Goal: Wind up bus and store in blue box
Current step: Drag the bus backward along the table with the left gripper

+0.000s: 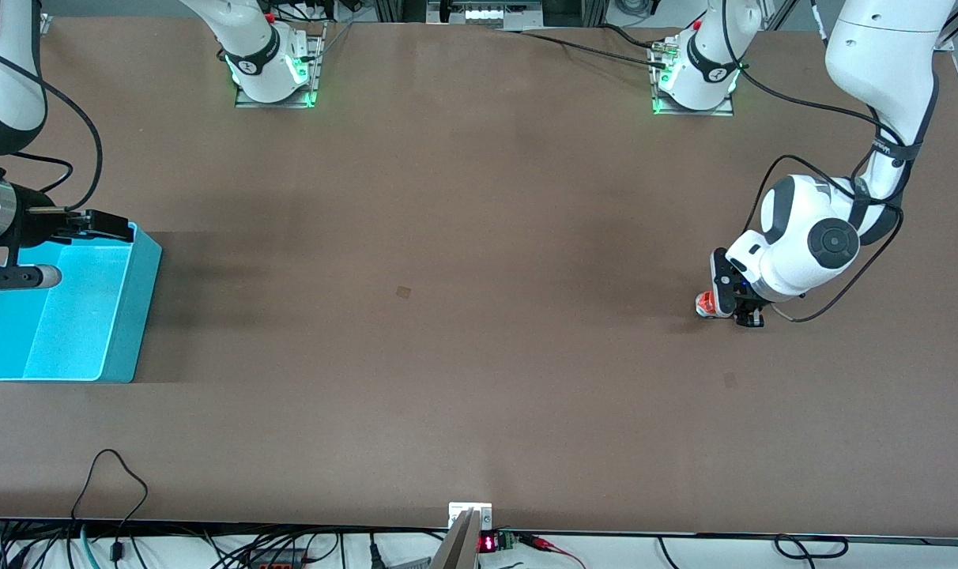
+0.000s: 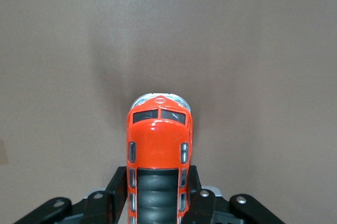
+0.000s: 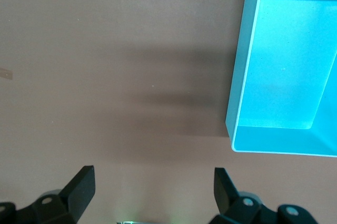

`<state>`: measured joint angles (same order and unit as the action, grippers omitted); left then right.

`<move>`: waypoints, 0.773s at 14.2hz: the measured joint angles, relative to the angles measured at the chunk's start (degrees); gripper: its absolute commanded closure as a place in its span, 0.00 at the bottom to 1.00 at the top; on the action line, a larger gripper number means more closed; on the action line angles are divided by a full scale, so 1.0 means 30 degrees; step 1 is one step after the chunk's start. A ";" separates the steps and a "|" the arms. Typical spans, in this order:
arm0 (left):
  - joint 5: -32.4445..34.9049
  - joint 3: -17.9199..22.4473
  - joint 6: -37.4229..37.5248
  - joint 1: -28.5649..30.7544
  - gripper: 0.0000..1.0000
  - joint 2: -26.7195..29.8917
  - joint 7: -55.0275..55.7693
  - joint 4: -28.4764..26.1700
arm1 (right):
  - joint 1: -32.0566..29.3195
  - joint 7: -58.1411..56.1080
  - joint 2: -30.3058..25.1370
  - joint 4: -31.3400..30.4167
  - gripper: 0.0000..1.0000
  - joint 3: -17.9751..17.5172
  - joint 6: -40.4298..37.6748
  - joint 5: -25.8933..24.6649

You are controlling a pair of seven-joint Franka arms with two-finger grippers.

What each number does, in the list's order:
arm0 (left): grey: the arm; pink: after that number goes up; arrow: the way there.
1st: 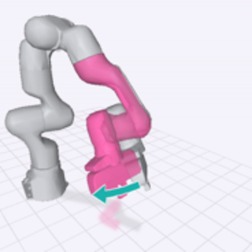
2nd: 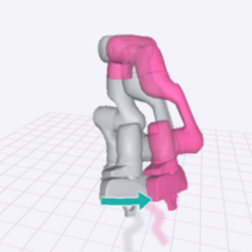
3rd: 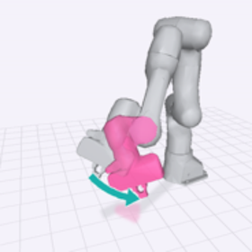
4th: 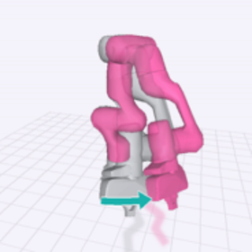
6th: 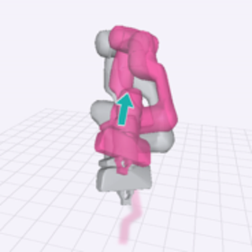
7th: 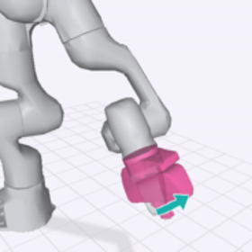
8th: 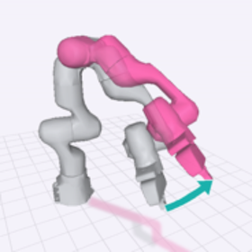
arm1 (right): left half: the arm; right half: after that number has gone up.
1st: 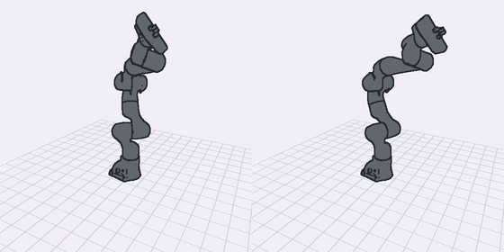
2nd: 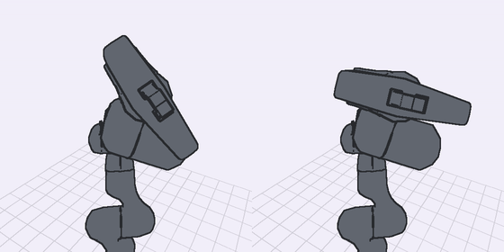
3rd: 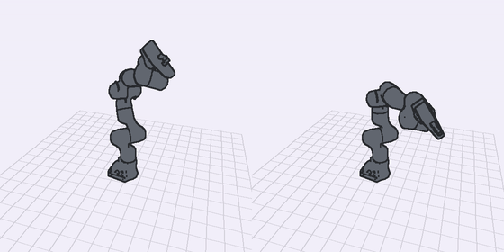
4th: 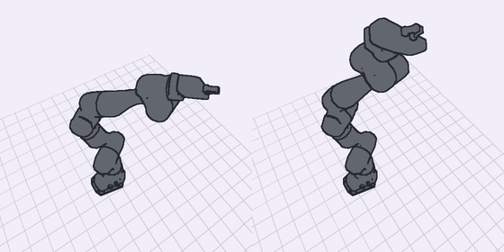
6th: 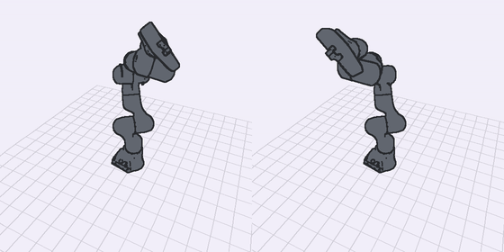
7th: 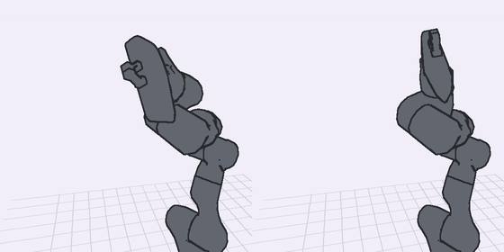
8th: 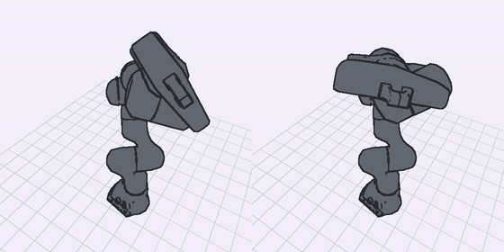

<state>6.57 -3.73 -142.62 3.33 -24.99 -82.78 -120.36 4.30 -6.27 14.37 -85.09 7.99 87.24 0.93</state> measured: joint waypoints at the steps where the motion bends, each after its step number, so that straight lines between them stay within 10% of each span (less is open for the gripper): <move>1: 0.0000 0.0003 0.0000 0.0222 0.64 -0.0002 -0.0072 0.0005 | 0.0002 0.0000 0.0000 0.0000 0.00 -0.0001 -0.0002 0.0000; 11: 0.0000 0.0087 0.0000 0.5416 0.63 -0.0852 -0.5301 0.1355 | 0.0006 0.0000 -0.0005 0.0003 0.00 0.0000 -0.0029 0.0000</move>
<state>6.57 -3.47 -142.62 19.57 -27.55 -98.68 -116.29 4.32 -6.27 14.35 -85.08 7.99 87.15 0.93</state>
